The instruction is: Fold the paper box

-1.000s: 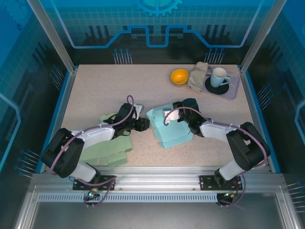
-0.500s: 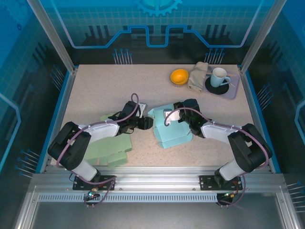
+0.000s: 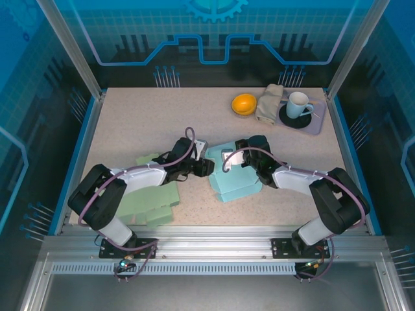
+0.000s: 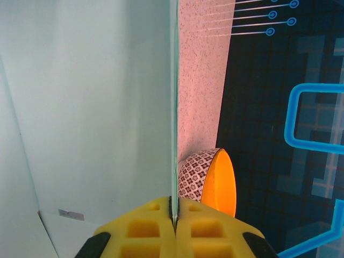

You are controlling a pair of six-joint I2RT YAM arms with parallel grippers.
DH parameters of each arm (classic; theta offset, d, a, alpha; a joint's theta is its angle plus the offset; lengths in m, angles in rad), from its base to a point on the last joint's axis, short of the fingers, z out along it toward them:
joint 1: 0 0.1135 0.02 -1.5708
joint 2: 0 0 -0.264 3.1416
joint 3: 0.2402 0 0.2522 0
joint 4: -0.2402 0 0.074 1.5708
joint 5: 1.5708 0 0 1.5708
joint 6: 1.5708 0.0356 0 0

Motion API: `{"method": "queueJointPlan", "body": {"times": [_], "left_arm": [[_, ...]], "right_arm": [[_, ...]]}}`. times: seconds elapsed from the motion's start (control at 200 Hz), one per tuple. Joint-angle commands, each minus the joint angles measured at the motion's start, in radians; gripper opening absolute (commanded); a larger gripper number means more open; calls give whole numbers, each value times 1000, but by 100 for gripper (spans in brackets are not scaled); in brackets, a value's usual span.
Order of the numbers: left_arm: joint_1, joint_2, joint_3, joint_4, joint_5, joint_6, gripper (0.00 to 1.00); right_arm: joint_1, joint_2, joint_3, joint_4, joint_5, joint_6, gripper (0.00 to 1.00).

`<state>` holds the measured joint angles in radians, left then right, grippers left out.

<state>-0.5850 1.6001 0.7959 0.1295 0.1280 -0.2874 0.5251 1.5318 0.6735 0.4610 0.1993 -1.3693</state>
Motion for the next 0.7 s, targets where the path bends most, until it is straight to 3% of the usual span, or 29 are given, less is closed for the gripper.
{"method": "queueJointPlan", "body": {"times": [0.0, 0.355, 0.49, 0.695], "left_arm": [[-6, 18, 36, 30, -5, 17, 50], [-23, 61, 74, 54, -38, -2, 49], [-28, 86, 89, 46, -113, -12, 48], [-28, 129, 122, 51, -184, 10, 54]], "right_arm": [[24, 26, -26, -15, -4, 25, 0], [33, 18, -60, -13, 3, 32, 0], [35, 9, -73, -17, 0, 32, 0], [34, 1, -74, -57, -27, 26, 0]]}}
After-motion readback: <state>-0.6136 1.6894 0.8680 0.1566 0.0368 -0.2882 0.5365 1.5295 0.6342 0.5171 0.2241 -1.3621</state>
